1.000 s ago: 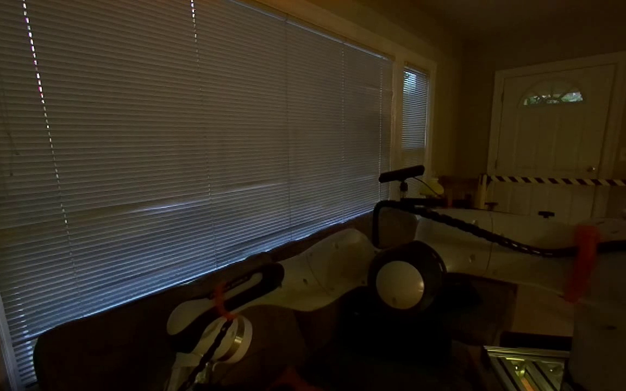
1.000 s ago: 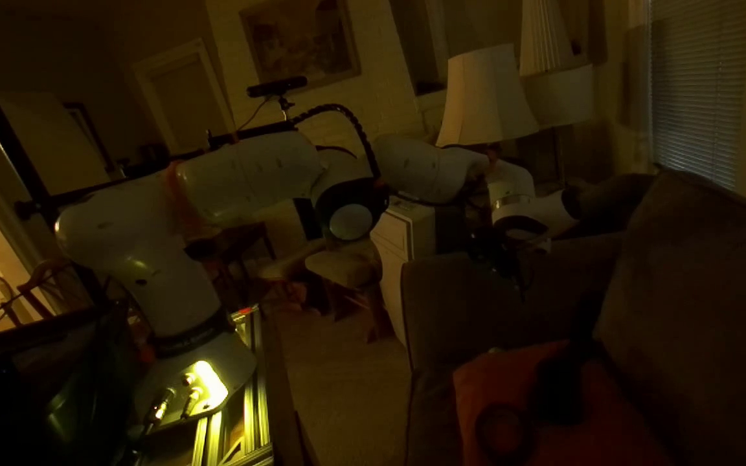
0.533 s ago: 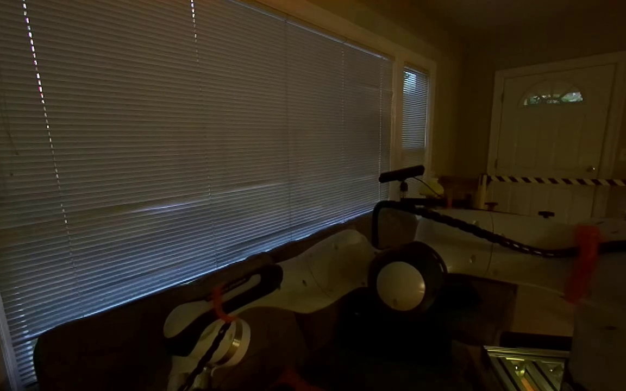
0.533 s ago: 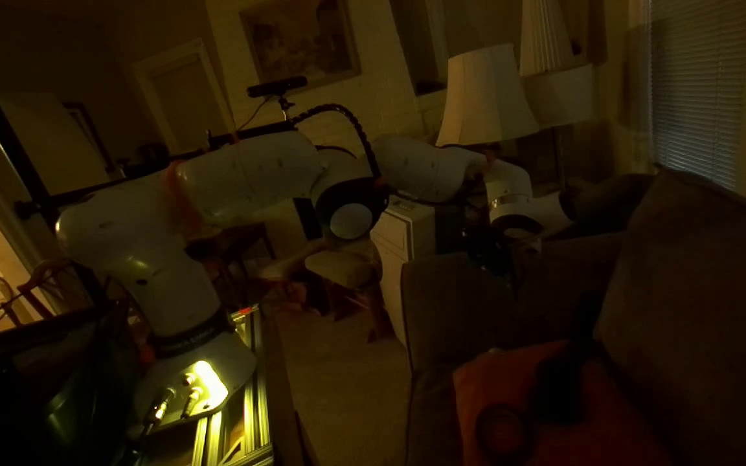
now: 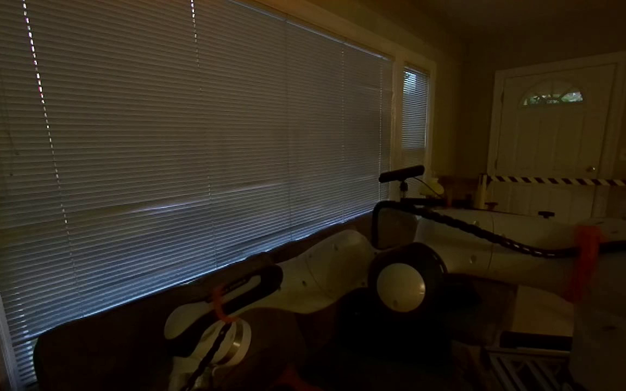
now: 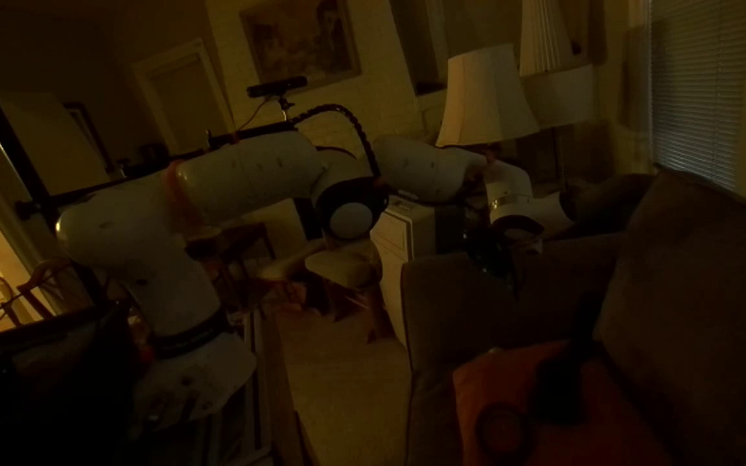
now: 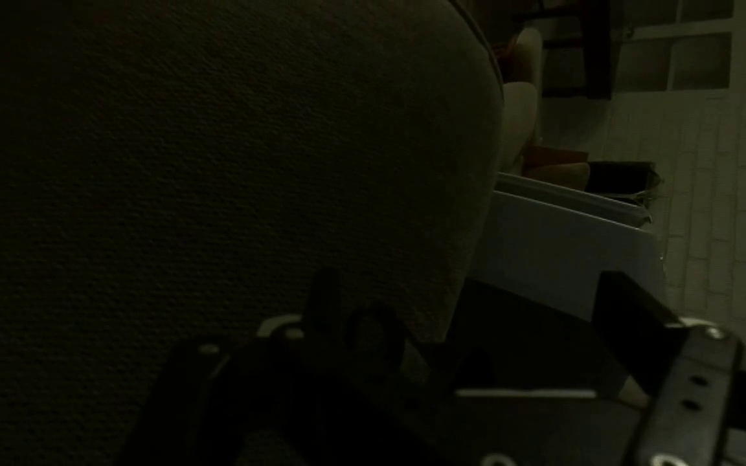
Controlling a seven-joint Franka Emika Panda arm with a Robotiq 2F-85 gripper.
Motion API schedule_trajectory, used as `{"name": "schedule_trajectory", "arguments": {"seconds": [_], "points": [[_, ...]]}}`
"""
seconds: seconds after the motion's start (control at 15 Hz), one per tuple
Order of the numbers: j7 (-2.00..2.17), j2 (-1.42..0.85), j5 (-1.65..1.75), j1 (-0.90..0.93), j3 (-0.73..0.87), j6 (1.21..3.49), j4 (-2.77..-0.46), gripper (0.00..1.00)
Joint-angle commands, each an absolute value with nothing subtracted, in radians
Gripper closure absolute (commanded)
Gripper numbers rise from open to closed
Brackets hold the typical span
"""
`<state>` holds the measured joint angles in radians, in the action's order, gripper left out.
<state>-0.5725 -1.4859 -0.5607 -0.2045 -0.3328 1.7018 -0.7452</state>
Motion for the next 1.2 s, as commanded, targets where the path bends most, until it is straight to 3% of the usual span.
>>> {"name": "schedule_trajectory", "arguments": {"seconds": [0.0,0.4,1.13], "points": [[-0.557,-1.486,-0.570,-0.201,-0.306,1.738,-0.753,0.00],[-0.558,-1.486,-0.572,-0.191,-0.305,1.832,-0.739,0.00],[-0.615,-1.484,-0.560,-0.197,-0.327,1.781,-0.739,0.00]]}}
